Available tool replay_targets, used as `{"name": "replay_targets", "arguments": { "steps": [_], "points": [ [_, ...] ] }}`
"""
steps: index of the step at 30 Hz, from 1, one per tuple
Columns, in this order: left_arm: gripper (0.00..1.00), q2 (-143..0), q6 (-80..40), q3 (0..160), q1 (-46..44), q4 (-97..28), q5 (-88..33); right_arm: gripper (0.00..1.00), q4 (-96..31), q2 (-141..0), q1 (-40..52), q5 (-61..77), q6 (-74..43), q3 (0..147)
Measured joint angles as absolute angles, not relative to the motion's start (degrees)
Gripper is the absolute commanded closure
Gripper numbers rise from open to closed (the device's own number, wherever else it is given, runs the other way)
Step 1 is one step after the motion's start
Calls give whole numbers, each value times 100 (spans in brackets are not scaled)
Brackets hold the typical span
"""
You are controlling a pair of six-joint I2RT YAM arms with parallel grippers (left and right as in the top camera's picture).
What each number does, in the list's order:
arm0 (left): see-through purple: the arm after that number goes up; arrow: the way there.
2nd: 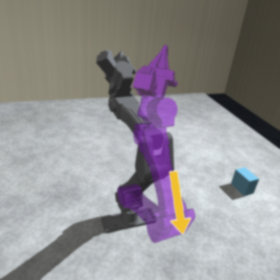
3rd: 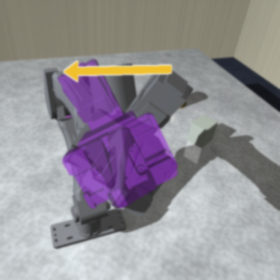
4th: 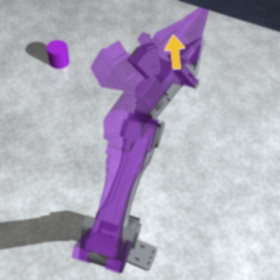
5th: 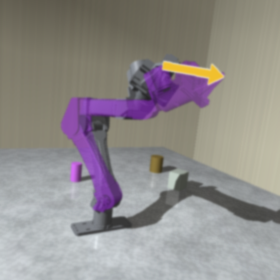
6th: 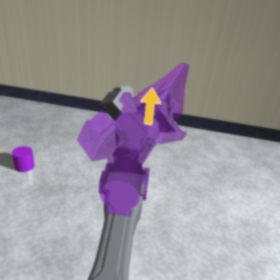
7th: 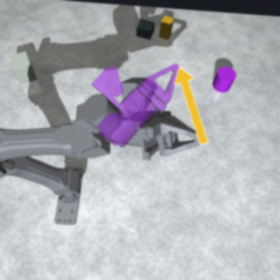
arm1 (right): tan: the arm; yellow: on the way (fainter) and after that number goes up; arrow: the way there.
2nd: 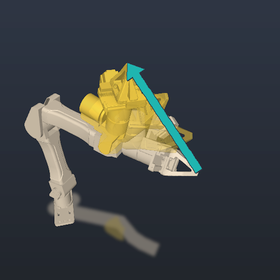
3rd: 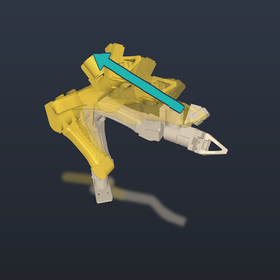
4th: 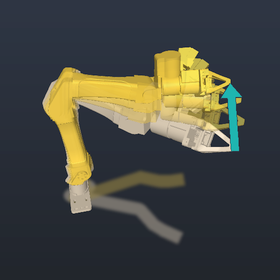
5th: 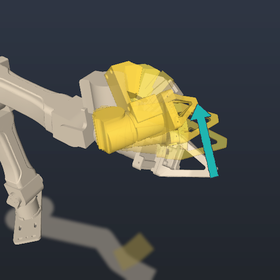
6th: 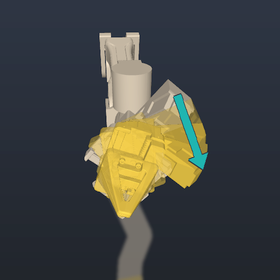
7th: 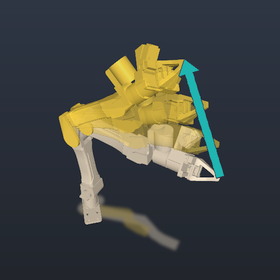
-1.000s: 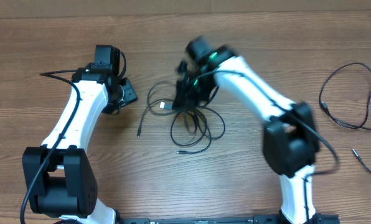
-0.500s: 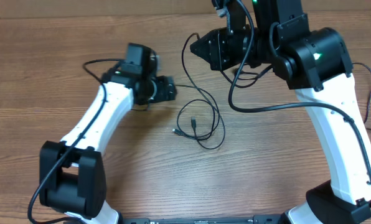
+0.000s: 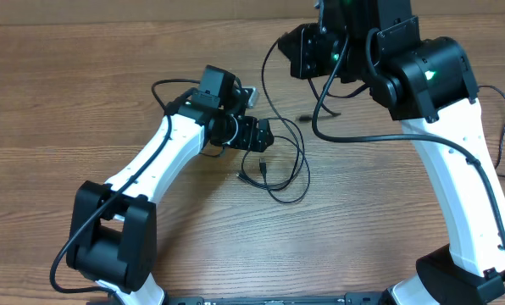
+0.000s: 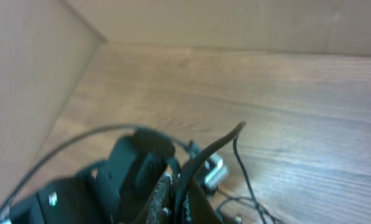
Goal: Untangle cables
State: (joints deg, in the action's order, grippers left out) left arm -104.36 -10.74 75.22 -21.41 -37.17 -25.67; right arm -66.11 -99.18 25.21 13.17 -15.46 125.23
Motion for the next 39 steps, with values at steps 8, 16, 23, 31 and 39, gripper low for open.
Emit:
{"name": "replay_targets", "arguments": {
  "steps": [8,16,23,31,39],
  "points": [
    [12,-10787,-862,7522,-2482,-3564,-2893,96,-6005,-9918,2515,1009,-2078,12523],
    [13,-10906,-620,7516,-2871,-3317,-3529,96,-5752,-9918,2510,952,-2226,12523],
    [17,-10906,-489,7516,-3011,-3225,-3734,96,-5747,-9918,2488,937,-2248,12523],
    [67,-10906,-530,7491,-3120,-2858,-3378,96,-5487,-9918,2477,934,-2252,12523],
    [96,-10906,-537,7465,-3203,-3026,-2980,96,-5450,-9918,2287,342,-2250,12523]
  ]
}}
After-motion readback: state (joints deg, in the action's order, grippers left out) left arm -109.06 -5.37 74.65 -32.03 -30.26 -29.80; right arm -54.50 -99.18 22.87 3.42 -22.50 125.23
